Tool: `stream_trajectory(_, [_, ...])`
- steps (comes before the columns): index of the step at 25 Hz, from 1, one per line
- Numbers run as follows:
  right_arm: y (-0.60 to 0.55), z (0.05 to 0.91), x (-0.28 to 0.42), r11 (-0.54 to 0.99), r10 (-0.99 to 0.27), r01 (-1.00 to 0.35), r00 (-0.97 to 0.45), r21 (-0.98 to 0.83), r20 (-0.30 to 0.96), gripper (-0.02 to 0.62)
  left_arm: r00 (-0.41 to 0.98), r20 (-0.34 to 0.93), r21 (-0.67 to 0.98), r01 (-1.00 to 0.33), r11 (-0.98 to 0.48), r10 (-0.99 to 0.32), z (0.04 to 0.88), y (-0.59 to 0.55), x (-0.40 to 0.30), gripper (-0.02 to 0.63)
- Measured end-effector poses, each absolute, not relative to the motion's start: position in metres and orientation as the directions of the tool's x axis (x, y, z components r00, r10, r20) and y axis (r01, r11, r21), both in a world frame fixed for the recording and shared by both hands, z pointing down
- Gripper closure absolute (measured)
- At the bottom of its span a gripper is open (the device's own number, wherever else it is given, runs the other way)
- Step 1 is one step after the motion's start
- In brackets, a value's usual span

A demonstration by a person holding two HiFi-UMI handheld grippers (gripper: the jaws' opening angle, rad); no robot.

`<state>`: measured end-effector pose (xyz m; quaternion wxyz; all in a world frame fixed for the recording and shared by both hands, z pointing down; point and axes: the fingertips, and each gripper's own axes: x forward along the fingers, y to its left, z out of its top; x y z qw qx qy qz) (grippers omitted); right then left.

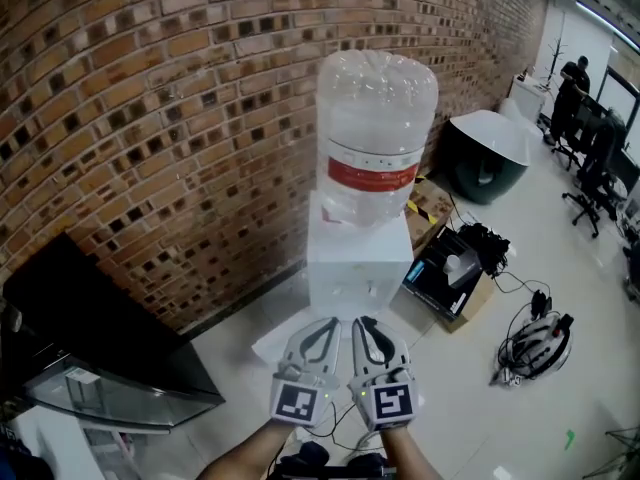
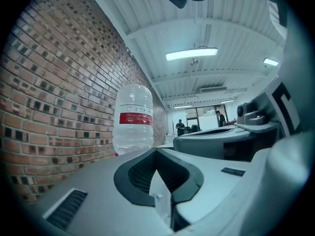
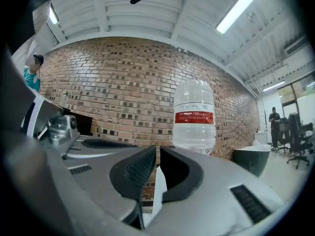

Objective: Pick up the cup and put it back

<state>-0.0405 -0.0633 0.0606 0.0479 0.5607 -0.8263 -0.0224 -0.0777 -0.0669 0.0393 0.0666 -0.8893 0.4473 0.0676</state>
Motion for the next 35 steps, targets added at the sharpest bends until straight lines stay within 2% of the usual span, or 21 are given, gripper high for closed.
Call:
stream_trajectory(9, [-0.009,0.035,-0.034,0.385,-0.922,-0.915,-0.386,0.122,0.014,0.565,0.601,-0.212,-0.03,-0.792,-0.61,-0.77,0.02,-0.012,-0.073,0.604])
stream_trajectory(19, [0.129,0.029,0.01,0.439,-0.897,-0.89,-0.442,0.119,0.003,0.565,0.585,-0.24,-0.032,-0.802,-0.596,-0.774,0.005,0.123,-0.014,0.604])
stream_trajectory(21, [0.155,0.032,0.015,0.445,-0.895,-0.891,-0.446,0.092,0.008,0.589,0.58,-0.226,-0.037,-0.808,-0.588,-0.783,0.004,0.149,-0.009,0.604])
stream_trajectory(27, [0.194,0.02,0.01,0.446,-0.895,-0.894,-0.447,0.035,-0.018,0.591,0.543,-0.237,-0.048,-0.835,-0.549,-0.805,-0.011,0.188,-0.024,0.604])
stream_trajectory(35, [0.208,0.015,-0.024,0.434,-0.9,-0.899,-0.436,0.058,-0.008,0.592,0.546,-0.252,-0.033,-0.83,-0.556,-0.799,-0.016,0.202,-0.06,0.604])
